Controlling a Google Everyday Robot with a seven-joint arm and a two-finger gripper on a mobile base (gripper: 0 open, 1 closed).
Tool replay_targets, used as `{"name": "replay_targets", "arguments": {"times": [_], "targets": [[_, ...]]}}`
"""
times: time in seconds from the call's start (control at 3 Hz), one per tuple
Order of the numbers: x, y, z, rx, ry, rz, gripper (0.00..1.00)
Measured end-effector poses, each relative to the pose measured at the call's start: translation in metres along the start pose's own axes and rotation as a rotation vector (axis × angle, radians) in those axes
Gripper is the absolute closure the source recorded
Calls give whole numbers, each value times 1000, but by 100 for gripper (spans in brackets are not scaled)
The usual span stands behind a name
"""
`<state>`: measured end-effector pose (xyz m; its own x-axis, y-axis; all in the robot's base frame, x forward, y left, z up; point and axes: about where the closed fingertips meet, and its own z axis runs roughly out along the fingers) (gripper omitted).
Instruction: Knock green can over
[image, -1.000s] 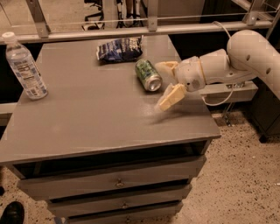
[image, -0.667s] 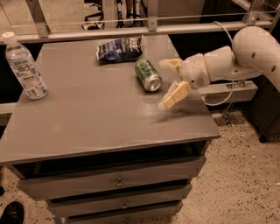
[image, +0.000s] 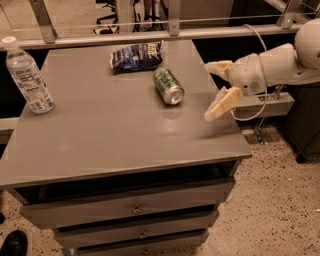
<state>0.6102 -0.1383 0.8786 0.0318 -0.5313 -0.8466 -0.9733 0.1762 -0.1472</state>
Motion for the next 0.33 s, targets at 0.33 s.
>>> {"name": "replay_targets", "arguments": {"times": [0.33], "targets": [[0, -1, -3, 2, 3, -2, 0]]}}
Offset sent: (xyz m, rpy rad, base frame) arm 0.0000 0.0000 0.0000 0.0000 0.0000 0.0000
